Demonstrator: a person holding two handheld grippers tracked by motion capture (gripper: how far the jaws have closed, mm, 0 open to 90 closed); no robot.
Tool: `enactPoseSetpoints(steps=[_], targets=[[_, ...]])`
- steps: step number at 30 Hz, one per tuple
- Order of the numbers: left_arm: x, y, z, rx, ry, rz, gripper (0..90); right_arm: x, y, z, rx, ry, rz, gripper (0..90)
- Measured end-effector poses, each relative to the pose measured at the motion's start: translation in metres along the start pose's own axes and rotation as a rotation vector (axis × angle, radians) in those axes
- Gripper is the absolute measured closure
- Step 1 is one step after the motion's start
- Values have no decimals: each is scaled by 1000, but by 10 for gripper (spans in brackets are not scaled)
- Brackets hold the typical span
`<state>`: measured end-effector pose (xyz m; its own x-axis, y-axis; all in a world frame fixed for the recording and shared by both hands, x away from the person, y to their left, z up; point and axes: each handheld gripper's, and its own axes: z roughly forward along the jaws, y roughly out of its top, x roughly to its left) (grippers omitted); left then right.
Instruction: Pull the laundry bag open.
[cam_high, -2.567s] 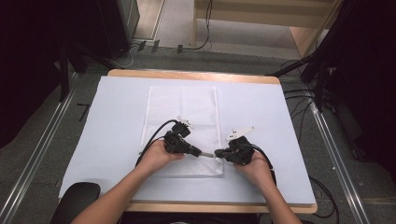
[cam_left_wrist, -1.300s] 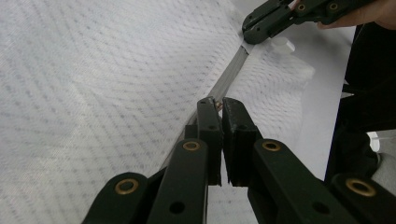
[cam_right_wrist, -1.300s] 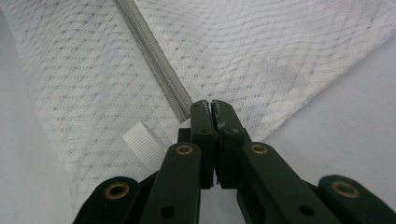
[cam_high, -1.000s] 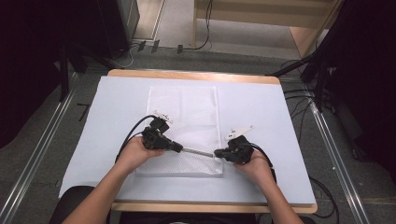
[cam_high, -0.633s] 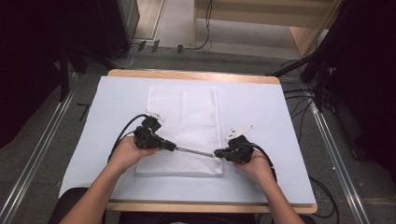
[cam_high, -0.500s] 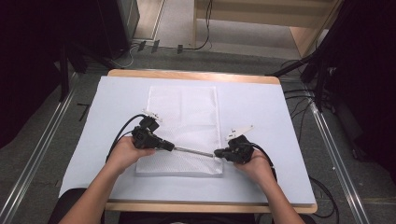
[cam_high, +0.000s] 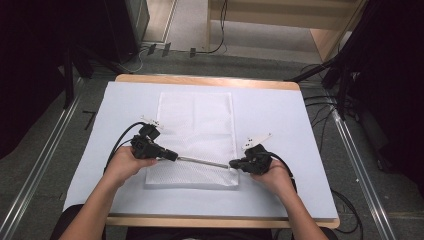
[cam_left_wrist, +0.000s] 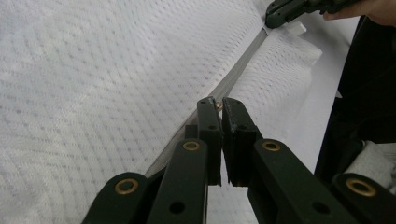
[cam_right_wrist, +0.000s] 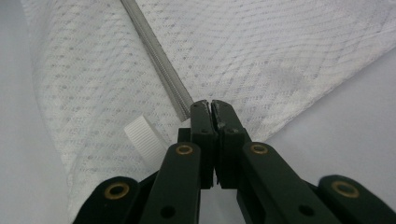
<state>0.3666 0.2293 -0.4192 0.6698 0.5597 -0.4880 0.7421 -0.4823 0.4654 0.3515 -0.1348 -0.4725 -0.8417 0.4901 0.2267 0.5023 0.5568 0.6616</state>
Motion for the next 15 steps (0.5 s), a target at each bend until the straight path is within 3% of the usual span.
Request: enactPoseSetpoints(steps=[11, 15], targets=[[8, -5, -4, 12, -7, -16, 878, -3, 2, 1, 8, 22, -16, 895], [4, -12, -3, 12, 1, -3, 878, 2, -3, 0, -26, -8, -21, 894]])
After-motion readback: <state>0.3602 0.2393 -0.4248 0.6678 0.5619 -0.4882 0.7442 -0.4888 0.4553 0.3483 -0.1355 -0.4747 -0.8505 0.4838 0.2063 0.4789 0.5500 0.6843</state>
